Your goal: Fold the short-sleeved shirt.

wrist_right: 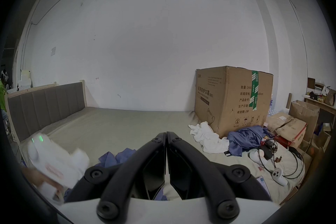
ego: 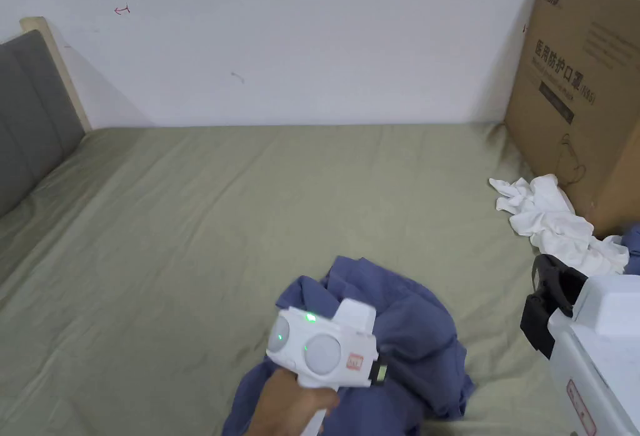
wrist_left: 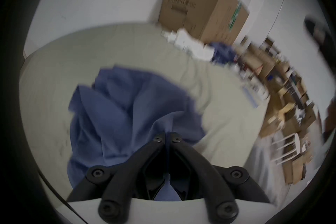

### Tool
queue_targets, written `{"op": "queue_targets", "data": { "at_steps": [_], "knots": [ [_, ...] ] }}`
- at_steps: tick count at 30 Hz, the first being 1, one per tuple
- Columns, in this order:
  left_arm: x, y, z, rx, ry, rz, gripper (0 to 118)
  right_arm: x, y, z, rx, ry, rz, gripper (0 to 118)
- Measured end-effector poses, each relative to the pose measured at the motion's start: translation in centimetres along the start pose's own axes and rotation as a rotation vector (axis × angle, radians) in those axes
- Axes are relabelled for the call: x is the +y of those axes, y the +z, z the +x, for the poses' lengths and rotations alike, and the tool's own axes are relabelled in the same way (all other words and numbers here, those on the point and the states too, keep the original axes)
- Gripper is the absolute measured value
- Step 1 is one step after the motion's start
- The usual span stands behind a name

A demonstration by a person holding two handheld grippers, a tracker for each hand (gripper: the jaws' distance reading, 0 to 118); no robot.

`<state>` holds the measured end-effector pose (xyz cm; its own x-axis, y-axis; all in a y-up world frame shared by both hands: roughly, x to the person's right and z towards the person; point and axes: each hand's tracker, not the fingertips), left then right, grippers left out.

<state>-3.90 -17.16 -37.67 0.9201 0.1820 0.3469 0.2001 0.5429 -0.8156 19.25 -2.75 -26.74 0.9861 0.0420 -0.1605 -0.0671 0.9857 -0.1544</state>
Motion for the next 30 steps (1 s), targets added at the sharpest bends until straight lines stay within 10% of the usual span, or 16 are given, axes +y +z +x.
{"op": "queue_targets", "data": {
  "at_steps": [5, 10, 12, 27, 30],
  "knots": [
    [-4.0, -4.5, -1.0, 0.062, 0.067, -0.127, 10, -0.4, 0.4, -0.5, 0.004, -0.011, -0.015, 1],
    [-3.4, 0.1, -1.0, -0.001, 0.171, 0.050, 92, -0.3, 0.5, -0.8, 0.006, 0.003, -0.022, 1],
    [-2.6, 2.9, -1.0, 0.027, 0.220, 0.144, 105, -0.1, 0.5, -0.7, 0.009, 0.002, -0.021, 1],
    [-1.5, 23.9, -4.1, 0.430, 0.091, 0.841, 103, 3.3, 1.2, -2.1, 0.000, -0.006, 0.078, 1],
    [-2.8, 24.8, -5.4, 0.506, 0.098, 0.870, 84, 3.6, 1.0, -2.4, 0.003, -0.006, 0.086, 1]
  ]
}}
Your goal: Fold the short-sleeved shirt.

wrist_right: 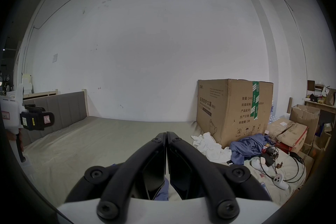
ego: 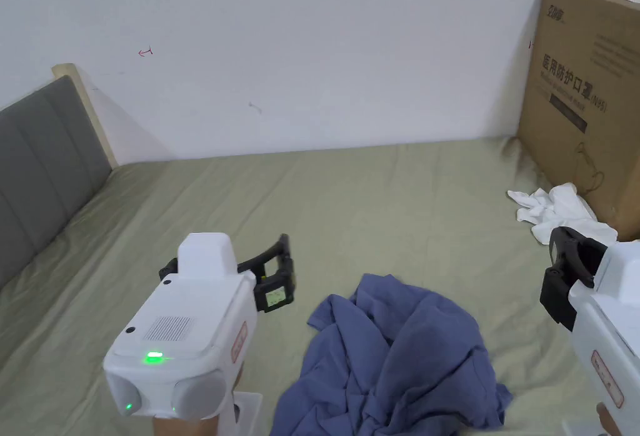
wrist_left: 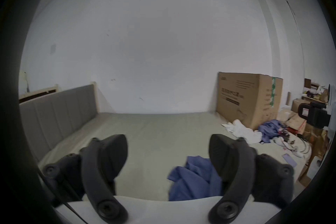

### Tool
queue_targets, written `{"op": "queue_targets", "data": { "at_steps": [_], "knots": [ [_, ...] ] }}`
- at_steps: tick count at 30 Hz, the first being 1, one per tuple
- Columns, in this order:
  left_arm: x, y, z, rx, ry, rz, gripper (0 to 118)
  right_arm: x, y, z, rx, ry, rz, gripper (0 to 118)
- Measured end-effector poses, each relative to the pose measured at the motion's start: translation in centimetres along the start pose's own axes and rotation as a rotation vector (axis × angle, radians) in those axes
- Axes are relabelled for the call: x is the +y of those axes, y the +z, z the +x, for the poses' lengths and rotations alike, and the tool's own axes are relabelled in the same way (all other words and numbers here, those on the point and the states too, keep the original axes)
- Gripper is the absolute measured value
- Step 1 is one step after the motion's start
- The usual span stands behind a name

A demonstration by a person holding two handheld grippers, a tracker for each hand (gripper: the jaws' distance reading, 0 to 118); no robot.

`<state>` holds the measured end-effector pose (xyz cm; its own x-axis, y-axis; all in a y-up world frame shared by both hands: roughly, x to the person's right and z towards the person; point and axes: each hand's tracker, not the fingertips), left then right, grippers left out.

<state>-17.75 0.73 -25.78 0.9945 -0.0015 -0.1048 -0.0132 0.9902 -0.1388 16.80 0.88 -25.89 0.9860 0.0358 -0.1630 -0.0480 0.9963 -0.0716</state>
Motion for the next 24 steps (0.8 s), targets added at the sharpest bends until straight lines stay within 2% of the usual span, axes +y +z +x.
{"op": "queue_targets", "data": {
  "at_steps": [6, 15, 18, 24],
  "knots": [
    [-1.3, 0.4, -3.1, 0.044, 0.060, -0.002, 0, 0.4, 0.3, -1.1, 0.019, 0.001, 0.009, 1],
    [-1.9, 0.6, -3.1, 0.030, 0.047, -0.021, 0, 0.0, 0.3, -1.0, 0.034, 0.012, 0.008, 1],
    [-2.7, -0.6, -2.6, -0.010, 0.029, -0.157, 0, -0.1, 0.4, -1.0, 0.036, 0.007, 0.004, 1],
    [-8.2, -3.4, -2.4, -0.064, 0.123, -0.435, 0, -0.9, 0.2, -0.9, 0.037, -0.001, -0.016, 1]
  ]
}}
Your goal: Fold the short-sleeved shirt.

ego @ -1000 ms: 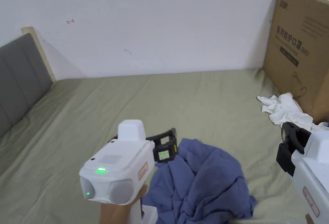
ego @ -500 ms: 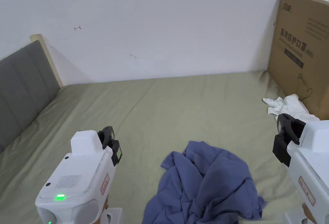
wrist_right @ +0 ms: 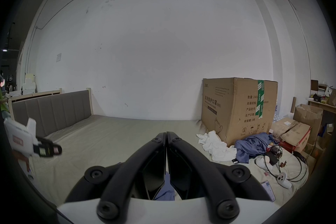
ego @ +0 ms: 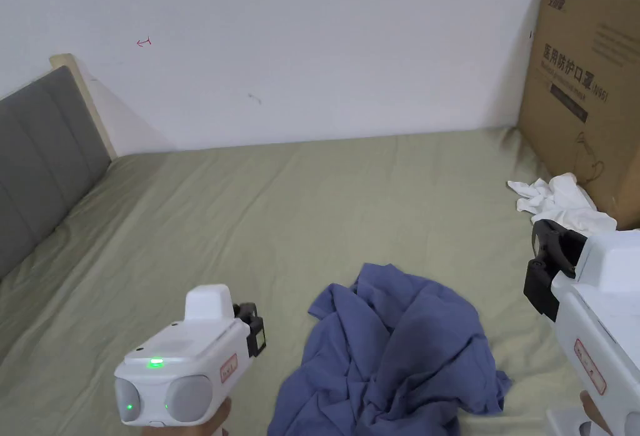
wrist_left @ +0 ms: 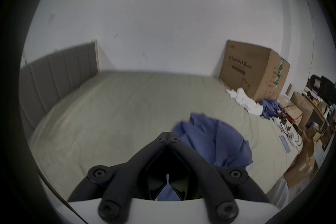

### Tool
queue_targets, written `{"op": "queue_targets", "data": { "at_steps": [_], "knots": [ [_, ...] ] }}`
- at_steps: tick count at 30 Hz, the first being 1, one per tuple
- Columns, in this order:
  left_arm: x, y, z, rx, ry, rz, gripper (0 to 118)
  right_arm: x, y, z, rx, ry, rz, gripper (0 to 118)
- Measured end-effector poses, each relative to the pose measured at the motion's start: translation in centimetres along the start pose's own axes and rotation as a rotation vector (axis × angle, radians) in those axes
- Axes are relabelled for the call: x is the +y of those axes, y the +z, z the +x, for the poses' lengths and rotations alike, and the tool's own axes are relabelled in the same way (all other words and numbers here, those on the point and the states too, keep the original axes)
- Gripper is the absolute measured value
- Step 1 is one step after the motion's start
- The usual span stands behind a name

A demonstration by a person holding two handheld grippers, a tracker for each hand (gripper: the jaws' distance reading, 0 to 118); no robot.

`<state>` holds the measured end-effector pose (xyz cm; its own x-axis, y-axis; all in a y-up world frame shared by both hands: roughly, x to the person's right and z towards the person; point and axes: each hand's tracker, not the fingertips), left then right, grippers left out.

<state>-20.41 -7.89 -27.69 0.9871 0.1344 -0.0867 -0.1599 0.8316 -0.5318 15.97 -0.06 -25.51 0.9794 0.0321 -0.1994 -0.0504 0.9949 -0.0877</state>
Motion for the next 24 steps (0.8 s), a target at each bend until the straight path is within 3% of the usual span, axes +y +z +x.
{"op": "queue_targets", "data": {
  "at_steps": [7, 8, 10, 12, 14, 17, 19, 21, 23, 24],
  "knots": [
    [-6.6, -5.6, -0.4, -0.037, 0.051, -0.329, 3, -1.2, -0.6, 0.5, -0.003, -0.006, -0.031, 1],
    [-7.7, -6.0, -0.5, -0.020, 0.064, -0.335, 11, -1.4, -0.6, 0.5, -0.004, -0.006, -0.038, 1],
    [-9.0, -7.1, -0.4, 0.017, 0.050, -0.407, 52, -2.0, -0.9, 0.8, -0.004, -0.005, -0.052, 1],
    [-10.5, -7.7, -0.2, 0.033, 0.049, -0.441, 85, -2.5, -1.1, 1.0, -0.005, -0.007, -0.064, 1],
    [-11.4, -8.2, 0.0, 0.051, 0.046, -0.479, 93, -2.8, -1.2, 1.2, -0.009, -0.015, -0.075, 1],
    [-12.5, -9.0, 0.3, 0.075, 0.036, -0.517, 92, -3.4, -1.4, 1.4, -0.012, -0.025, -0.092, 1],
    [-13.3, -9.7, 0.4, 0.096, 0.032, -0.546, 73, -3.6, -1.3, 1.5, -0.014, -0.025, -0.103, 1],
    [-13.7, -9.2, 0.8, 0.098, 0.006, -0.525, 63, -3.9, -1.3, 1.8, -0.016, -0.025, -0.112, 1],
    [-13.4, -8.8, 1.3, 0.085, -0.019, -0.517, 35, -4.2, -1.3, 2.0, -0.016, -0.023, -0.123, 1],
    [-13.2, -8.4, 1.7, 0.068, -0.041, -0.507, 11, -4.5, -1.5, 2.1, -0.020, -0.021, -0.131, 1]
  ]
}}
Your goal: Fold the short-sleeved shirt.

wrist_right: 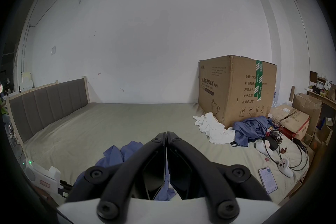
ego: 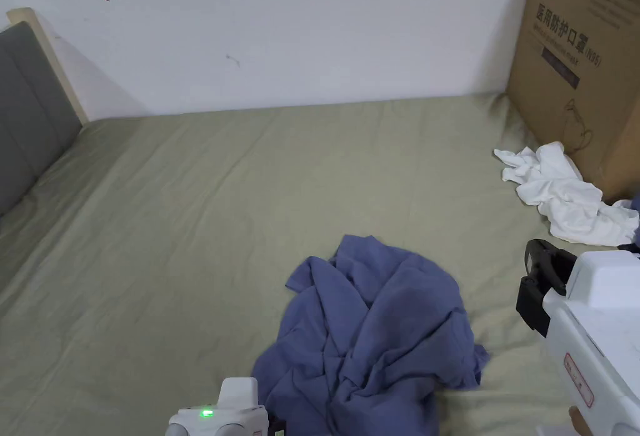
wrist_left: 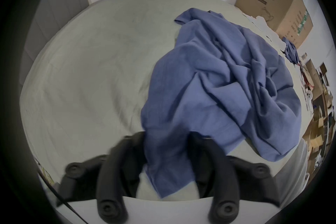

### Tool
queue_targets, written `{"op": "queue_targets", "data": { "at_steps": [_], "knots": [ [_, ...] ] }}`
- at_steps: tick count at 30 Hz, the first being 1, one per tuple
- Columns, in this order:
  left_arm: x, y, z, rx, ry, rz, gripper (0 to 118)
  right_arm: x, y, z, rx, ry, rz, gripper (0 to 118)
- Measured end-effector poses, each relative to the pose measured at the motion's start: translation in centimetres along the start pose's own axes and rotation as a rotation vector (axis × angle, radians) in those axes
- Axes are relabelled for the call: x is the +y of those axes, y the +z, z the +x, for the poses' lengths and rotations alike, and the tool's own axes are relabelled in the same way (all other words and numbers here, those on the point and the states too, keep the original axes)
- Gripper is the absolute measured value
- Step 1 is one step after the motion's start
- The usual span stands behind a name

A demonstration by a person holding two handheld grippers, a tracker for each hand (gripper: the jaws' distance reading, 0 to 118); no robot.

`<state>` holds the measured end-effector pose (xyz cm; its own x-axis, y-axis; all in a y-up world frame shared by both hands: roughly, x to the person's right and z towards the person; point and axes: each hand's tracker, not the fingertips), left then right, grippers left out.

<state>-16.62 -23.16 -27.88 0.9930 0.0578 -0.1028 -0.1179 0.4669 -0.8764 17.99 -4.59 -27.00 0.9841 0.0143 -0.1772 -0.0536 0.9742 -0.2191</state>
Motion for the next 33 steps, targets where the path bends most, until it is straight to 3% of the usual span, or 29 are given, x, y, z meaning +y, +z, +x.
{"op": "queue_targets", "data": {
  "at_steps": [3, 7, 8, 9, 11, 12, 14, 22, 25, 29, 33],
  "knots": [
    [0.2, 0.5, 0.6, -0.020, -0.011, 0.014, 3, -1.3, -1.4, 1.0, -0.003, -0.022, -0.053, 1],
    [0.7, 2.4, 0.0, -0.086, 0.040, 0.099, 3, -3.2, -4.3, 1.8, 0.004, -0.041, -0.177, 3],
    [1.0, 3.2, -0.3, -0.098, 0.050, 0.118, 3, -3.8, -5.3, 2.1, 0.023, -0.058, -0.214, 9],
    [1.2, 3.9, -0.4, -0.105, 0.062, 0.135, 3, -4.5, -6.4, 2.3, 0.025, -0.071, -0.261, 24],
    [1.5, 5.1, -0.6, -0.133, 0.078, 0.170, 3, -6.4, -9.0, 3.5, 0.059, -0.121, -0.344, 70],
    [1.8, 5.7, -0.6, -0.146, 0.080, 0.176, 3, -7.2, -10.3, 3.8, 0.074, -0.136, -0.384, 79],
    [2.1, 6.3, -0.4, -0.154, 0.074, 0.196, 3, -8.5, -12.9, 4.2, 0.089, -0.161, -0.443, 83],
    [3.1, 5.9, -0.3, -0.183, 0.063, 0.202, 3, -11.8, -22.8, 3.6, 0.094, -0.161, -0.705, 81],
    [3.3, 5.5, -0.5, -0.188, 0.058, 0.194, 3, -13.1, -24.7, 2.8, 0.080, -0.168, -0.794, 66],
    [3.4, 5.2, -1.0, -0.197, 0.052, 0.181, 3, -13.7, -24.8, 0.9, 0.116, -0.161, -0.842, 8],
    [3.4, 5.7, -1.4, -0.202, 0.046, 0.179, 3, -11.4, -22.5, -1.1, 0.139, -0.054, -0.753, 6]
  ]
}}
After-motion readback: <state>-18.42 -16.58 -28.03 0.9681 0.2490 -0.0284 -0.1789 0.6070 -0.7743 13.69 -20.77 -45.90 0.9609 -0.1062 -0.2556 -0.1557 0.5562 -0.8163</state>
